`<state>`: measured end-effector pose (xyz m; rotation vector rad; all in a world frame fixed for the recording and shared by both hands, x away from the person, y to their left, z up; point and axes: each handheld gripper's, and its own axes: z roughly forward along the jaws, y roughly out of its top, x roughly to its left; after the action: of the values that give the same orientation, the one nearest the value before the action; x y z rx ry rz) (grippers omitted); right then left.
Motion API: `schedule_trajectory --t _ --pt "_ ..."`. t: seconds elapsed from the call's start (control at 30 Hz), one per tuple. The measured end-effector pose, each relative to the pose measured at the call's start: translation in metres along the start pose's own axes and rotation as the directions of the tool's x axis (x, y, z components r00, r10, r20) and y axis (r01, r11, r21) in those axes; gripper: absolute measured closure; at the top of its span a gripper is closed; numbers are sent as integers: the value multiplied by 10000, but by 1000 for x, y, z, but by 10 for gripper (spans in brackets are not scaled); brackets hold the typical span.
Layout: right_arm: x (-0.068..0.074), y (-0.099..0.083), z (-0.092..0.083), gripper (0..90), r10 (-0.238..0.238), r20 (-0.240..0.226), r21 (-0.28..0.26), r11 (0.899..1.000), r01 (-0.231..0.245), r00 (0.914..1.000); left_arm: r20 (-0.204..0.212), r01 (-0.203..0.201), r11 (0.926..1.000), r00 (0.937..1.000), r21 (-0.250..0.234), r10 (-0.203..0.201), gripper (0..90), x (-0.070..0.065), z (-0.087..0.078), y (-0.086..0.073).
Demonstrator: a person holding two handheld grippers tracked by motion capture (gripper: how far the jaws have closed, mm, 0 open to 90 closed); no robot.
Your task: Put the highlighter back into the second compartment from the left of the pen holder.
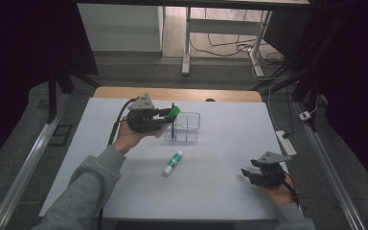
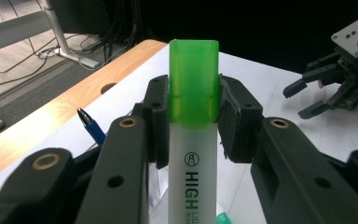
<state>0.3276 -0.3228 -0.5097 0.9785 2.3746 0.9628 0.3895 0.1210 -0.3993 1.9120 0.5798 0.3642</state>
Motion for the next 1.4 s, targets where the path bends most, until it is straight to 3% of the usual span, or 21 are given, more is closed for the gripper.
schedule_trajectory --t 0.53,0.8,1.4 --pt "-1 -1 0 423 23 -2 -17 10000 -23 10000 -8 113 9996 9999 -253 -113 658 6 16 12" --pt "-1 -1 1 423 38 -5 10 10000 -38 10000 -62 -64 9997 10000 -251 63 657 8 30 18" --pt "-1 -2 0 423 60 16 -12 10000 -60 10000 -235 -146 9992 9996 -362 137 657 16 52 19"
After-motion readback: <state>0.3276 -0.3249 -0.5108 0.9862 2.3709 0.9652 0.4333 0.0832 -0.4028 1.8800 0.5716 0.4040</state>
